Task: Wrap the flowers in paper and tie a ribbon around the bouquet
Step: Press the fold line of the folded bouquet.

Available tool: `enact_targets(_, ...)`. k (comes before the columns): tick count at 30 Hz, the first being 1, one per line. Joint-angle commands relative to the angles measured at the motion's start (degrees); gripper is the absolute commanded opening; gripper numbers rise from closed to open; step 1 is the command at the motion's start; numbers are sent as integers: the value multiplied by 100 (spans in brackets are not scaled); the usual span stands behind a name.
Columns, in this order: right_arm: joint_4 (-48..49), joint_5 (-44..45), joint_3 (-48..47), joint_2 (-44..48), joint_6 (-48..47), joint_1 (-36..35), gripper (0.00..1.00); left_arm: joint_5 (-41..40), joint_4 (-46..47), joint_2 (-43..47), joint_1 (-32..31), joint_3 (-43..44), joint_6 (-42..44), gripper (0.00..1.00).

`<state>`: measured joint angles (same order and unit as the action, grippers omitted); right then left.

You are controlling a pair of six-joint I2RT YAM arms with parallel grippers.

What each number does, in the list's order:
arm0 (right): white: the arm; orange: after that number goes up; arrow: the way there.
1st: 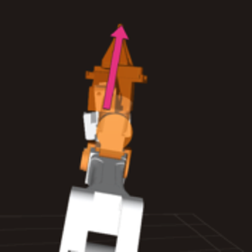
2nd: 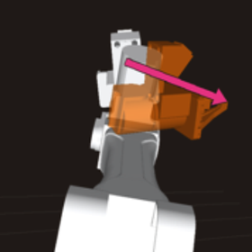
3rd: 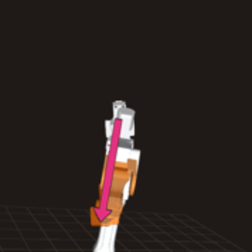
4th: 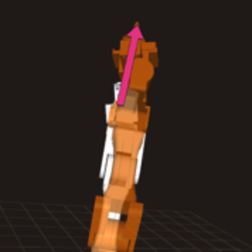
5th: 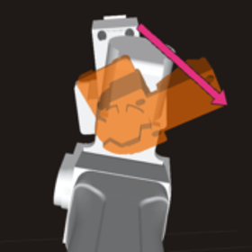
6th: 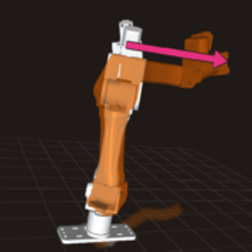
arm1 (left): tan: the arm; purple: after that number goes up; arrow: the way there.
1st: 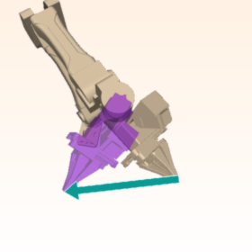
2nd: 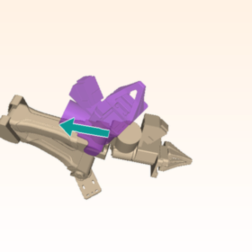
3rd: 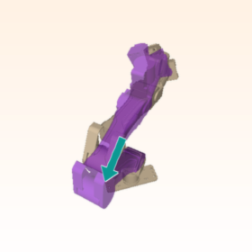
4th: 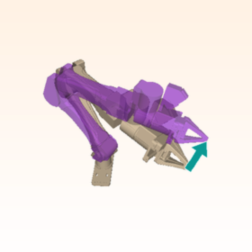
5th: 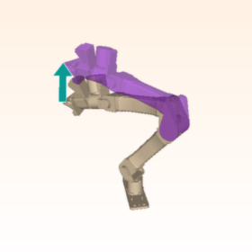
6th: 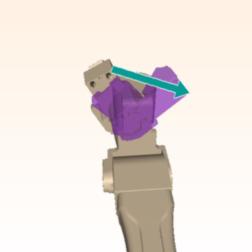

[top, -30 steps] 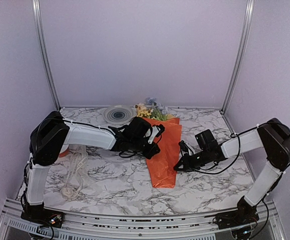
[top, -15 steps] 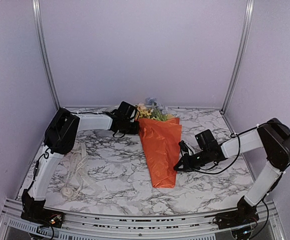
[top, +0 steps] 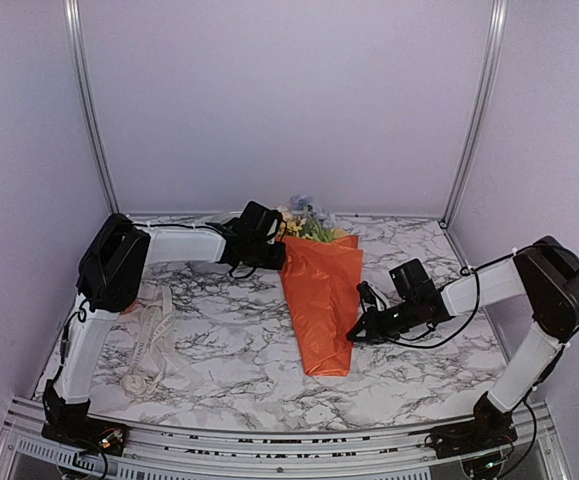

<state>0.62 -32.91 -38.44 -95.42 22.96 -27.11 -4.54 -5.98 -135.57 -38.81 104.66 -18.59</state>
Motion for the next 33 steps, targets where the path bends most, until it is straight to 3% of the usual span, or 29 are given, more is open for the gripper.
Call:
enact_targets(1, -199, 337, -34, -171, 102, -31, 12, 422, 512, 774, -691, -565, 330, 9)
enact_targets(9, -201, 223, -130, 14, 165, -33, 12, 881, 286, 660, -1574, -961, 715, 10)
enact_targets(16, -297, 58, -262, 380, 254, 59, 12, 1087, -277, -9, -1659, -432, 655, 10)
enact_targets(22, -341, 61, -384, 719, 380, 729, 16, 1103, -312, -62, -1676, -438, 728, 10)
enact_targets(27, -266, -48, -632, 338, 291, 918, 42, 1060, -325, -23, -1679, -464, 785, 10)
enact_targets(30, -73, -438, -822, -28, 273, 918, 71, 1071, -327, -15, -1676, -456, 812, 10)
enact_targets(33, 94, -533, -913, -344, 395, 919, 78, 1089, -325, -21, -1676, -448, 813, 10)
